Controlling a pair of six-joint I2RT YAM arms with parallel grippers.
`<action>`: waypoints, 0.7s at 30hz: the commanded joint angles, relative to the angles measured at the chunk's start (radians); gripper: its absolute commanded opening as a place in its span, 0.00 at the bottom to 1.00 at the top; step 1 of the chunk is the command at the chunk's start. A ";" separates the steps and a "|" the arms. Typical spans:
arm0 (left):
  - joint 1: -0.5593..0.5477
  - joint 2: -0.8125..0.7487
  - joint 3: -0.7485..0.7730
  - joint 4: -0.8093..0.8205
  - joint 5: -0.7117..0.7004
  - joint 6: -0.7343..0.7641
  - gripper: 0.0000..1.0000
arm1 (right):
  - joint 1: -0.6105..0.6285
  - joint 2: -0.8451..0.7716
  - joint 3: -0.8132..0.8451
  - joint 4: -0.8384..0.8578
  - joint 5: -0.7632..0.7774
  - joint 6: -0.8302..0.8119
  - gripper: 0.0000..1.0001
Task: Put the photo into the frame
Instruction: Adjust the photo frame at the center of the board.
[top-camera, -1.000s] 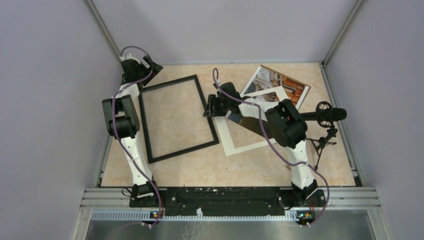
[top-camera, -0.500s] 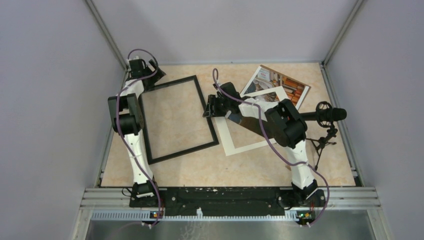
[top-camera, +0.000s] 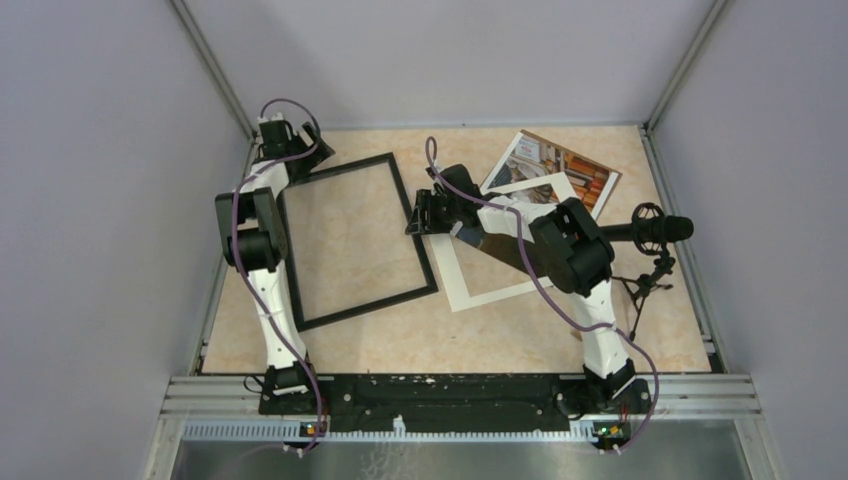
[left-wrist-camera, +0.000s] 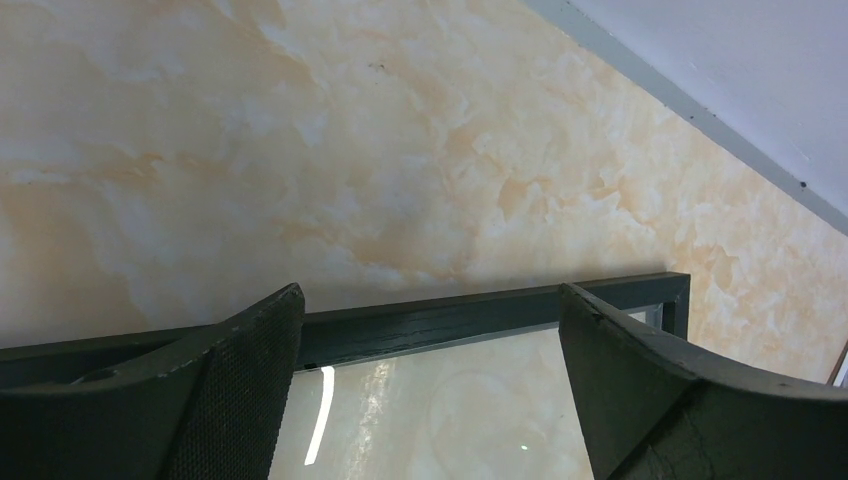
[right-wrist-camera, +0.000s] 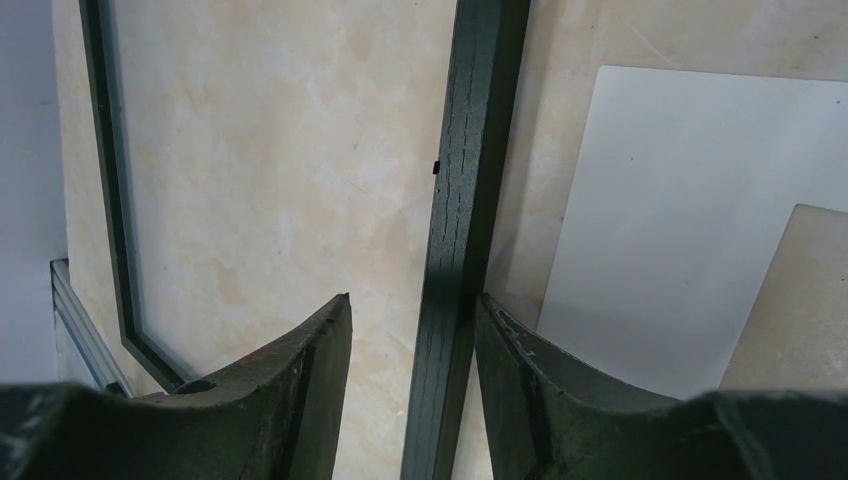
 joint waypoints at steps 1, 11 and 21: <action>-0.014 -0.069 -0.016 -0.025 0.042 0.033 0.98 | -0.004 0.012 -0.001 0.049 -0.022 0.006 0.47; -0.013 -0.080 -0.010 -0.040 0.027 0.041 0.98 | -0.005 0.018 0.001 0.047 -0.030 0.007 0.47; -0.006 -0.119 -0.099 -0.027 0.033 0.017 0.98 | -0.006 0.021 0.004 0.047 -0.036 0.010 0.47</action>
